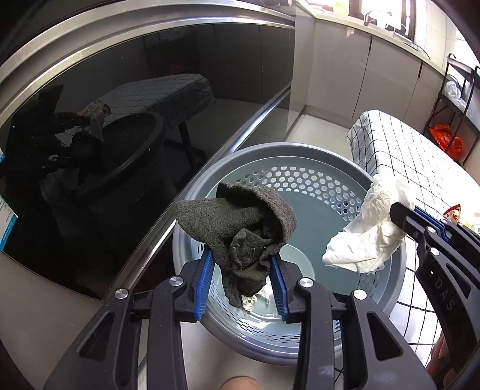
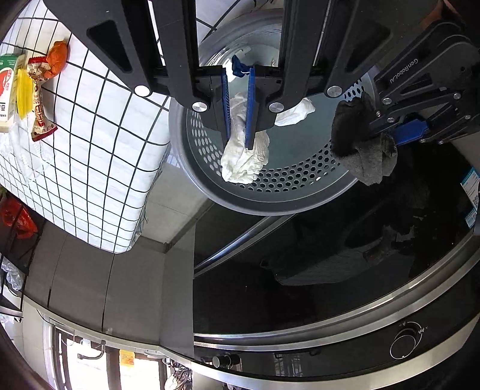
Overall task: Collect trash
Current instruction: 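Open both tools to drop the cloth and tissue into the basket, then move both open tools back toward the remaining trash on the table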
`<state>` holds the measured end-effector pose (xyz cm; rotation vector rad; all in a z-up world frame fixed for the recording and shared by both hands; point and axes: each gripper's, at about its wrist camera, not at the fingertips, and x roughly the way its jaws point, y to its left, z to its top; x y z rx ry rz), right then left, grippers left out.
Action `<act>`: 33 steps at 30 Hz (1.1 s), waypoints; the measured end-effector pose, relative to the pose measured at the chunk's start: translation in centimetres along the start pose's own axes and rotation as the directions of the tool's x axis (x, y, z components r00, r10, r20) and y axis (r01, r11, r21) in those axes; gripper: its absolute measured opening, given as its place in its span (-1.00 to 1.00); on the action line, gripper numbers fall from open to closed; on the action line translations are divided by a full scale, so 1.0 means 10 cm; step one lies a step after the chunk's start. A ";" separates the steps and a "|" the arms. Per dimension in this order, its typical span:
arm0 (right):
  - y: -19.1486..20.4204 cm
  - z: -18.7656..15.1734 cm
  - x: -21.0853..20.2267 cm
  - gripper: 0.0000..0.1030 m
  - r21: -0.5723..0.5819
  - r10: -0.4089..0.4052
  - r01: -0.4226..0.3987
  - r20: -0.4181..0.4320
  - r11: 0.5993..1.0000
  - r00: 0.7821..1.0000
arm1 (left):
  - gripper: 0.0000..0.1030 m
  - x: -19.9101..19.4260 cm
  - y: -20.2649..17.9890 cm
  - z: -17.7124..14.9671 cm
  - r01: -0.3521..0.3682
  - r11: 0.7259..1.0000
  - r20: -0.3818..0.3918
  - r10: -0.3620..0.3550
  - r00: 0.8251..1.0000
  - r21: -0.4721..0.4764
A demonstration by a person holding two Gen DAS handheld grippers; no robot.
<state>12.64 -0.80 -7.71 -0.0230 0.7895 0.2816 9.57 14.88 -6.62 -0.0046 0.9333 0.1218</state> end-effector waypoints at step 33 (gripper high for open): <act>-0.39 -0.16 -0.28 0.49 0.094 -0.086 0.088 -0.017 0.992 0.996 | 0.39 -0.19 -0.07 -0.01 -0.039 0.999 0.085 0.038 0.996 0.008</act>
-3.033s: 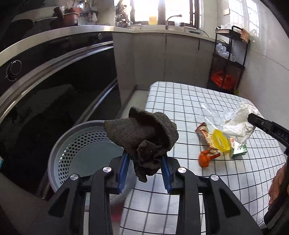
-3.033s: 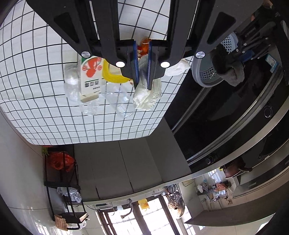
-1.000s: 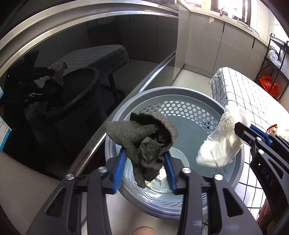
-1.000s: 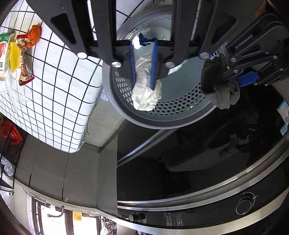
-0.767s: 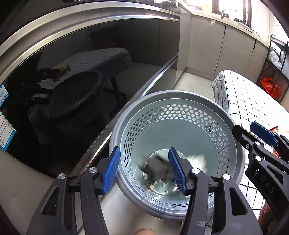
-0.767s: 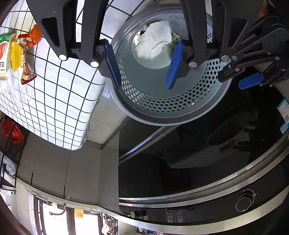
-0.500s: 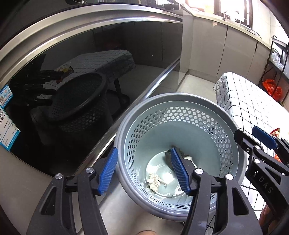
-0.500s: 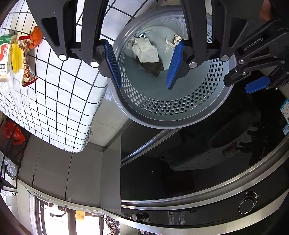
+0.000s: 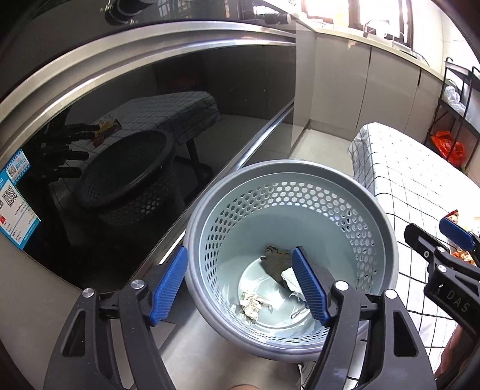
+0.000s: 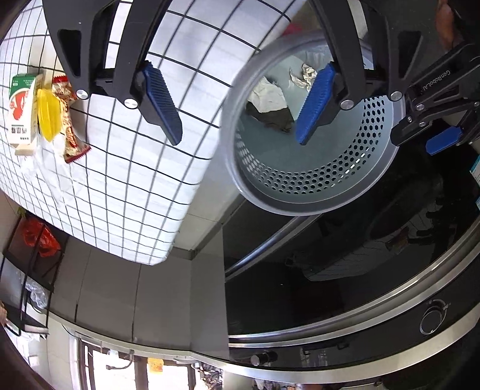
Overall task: Collect trash
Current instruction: 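Move both open tools back toward the remaining trash on the table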
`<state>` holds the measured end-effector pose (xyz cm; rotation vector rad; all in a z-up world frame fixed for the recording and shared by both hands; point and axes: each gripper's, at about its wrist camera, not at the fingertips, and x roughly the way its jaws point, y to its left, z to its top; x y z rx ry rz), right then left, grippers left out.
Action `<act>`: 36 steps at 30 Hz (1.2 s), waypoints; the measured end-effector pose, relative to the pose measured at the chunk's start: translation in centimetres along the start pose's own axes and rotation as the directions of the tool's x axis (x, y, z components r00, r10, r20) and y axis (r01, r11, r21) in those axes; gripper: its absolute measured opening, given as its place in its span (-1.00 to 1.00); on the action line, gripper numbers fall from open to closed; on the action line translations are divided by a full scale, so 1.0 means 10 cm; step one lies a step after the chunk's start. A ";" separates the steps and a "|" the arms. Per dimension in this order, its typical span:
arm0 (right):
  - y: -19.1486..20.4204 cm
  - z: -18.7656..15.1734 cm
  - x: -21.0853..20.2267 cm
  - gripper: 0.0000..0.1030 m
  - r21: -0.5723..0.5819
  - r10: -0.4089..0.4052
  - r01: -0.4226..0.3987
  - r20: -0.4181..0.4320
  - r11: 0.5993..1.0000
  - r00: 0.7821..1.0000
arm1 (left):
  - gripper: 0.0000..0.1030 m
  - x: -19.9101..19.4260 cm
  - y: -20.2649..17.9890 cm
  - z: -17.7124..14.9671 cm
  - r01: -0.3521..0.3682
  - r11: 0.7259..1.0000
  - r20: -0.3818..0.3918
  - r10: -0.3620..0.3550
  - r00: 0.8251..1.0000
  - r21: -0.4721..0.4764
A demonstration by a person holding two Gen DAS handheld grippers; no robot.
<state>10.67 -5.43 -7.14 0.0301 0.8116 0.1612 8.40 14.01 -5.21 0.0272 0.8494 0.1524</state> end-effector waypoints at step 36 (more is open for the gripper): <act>-2.18 -0.90 -1.10 0.62 0.191 -0.308 0.301 0.004 0.934 0.952 | 0.63 -0.58 -1.94 -0.20 0.248 0.931 0.058 -0.272 0.961 0.268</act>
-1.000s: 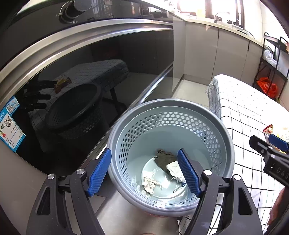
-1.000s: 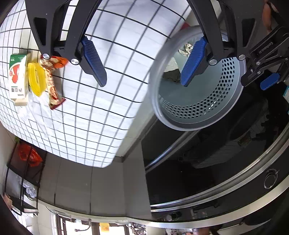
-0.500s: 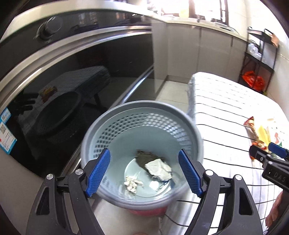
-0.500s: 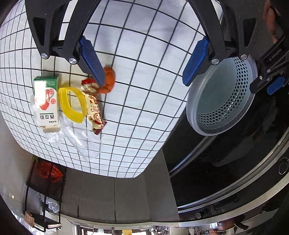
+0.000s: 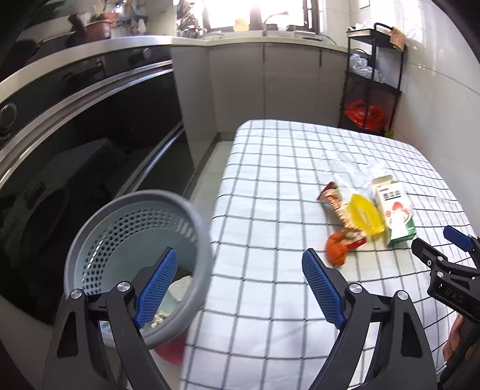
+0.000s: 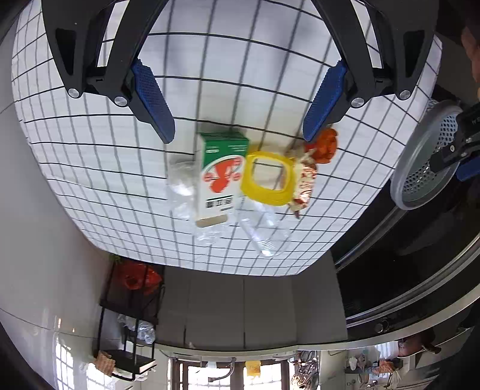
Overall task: Collect trash
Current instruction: 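Move both open tools back toward the remaining trash on the table, then close the right tool on the green-and-white carton while the left tool moves to the orange peel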
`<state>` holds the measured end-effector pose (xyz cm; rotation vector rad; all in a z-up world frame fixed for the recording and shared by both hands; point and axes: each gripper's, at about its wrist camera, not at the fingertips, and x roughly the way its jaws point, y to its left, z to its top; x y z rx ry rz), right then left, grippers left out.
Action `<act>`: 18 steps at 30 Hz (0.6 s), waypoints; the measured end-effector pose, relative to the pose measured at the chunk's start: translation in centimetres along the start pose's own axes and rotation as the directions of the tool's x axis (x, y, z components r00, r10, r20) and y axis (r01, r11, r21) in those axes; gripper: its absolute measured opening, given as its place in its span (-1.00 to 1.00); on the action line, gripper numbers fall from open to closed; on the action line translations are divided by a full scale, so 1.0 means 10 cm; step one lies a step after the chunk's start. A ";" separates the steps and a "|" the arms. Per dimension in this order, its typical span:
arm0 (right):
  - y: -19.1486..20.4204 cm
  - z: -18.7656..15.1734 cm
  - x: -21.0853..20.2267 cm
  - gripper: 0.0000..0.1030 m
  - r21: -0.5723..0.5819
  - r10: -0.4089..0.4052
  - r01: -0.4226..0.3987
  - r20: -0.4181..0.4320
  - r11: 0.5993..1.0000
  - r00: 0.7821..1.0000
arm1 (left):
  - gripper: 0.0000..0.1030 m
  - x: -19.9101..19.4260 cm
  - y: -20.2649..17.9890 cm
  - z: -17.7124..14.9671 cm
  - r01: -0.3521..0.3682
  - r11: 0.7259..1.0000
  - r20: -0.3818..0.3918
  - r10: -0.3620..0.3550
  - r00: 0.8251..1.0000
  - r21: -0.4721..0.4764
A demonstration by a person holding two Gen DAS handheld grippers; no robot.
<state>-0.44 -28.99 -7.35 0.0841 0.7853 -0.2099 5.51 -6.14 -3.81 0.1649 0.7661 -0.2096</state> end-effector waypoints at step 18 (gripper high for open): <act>-0.14 0.00 0.36 0.62 0.034 -0.079 0.081 -0.055 0.996 0.995 | 0.73 0.52 -0.33 0.13 0.030 0.999 -0.025 -0.031 0.999 -0.033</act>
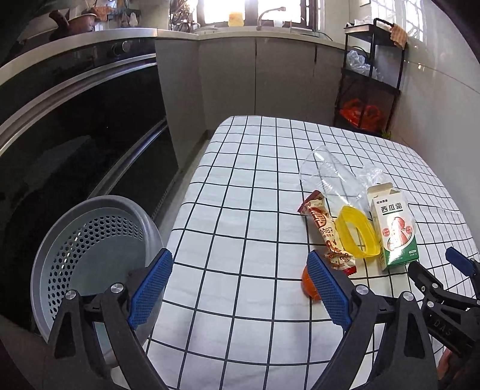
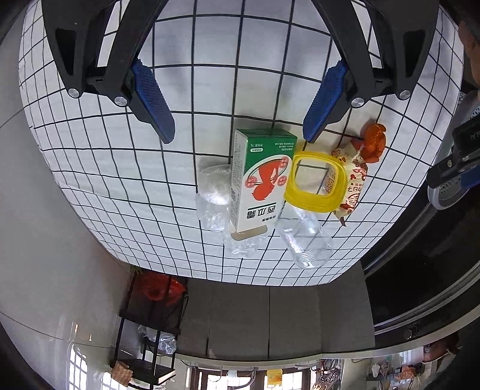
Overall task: Collect trash
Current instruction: 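Close the right tool on the green-and-white carton while the left tool moves to the orange peel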
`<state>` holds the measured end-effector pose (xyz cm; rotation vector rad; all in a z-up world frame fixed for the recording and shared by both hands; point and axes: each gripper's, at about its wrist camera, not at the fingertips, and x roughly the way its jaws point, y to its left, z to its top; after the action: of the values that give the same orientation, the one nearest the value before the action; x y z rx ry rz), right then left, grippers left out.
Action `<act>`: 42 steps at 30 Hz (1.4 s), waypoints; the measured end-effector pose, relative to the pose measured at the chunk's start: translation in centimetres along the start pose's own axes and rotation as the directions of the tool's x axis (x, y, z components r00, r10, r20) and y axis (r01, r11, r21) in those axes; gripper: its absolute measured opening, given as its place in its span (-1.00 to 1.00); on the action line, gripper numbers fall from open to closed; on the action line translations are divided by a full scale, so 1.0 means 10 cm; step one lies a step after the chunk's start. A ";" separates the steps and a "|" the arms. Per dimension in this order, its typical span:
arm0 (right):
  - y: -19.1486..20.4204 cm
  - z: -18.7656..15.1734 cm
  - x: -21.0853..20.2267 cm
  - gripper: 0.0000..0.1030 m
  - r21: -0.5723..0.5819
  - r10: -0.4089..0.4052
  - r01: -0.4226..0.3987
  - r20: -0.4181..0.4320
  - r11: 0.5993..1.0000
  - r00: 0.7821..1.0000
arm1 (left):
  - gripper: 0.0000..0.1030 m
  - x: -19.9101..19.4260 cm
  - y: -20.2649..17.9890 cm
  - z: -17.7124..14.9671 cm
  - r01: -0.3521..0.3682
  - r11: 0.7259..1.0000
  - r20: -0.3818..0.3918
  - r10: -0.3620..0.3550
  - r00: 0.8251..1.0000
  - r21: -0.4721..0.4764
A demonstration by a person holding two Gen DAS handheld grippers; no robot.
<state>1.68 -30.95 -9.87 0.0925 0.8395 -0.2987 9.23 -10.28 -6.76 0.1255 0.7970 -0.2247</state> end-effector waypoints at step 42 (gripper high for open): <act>0.07 0.15 0.22 0.06 0.071 0.061 -0.058 -0.042 0.996 0.997 | 0.73 0.30 0.01 -0.11 0.083 0.996 -0.108 -0.085 0.991 -0.015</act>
<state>4.30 -31.05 -10.55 0.1897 0.8687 -0.2703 10.56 -10.39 -9.66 0.0946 0.9121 -0.2951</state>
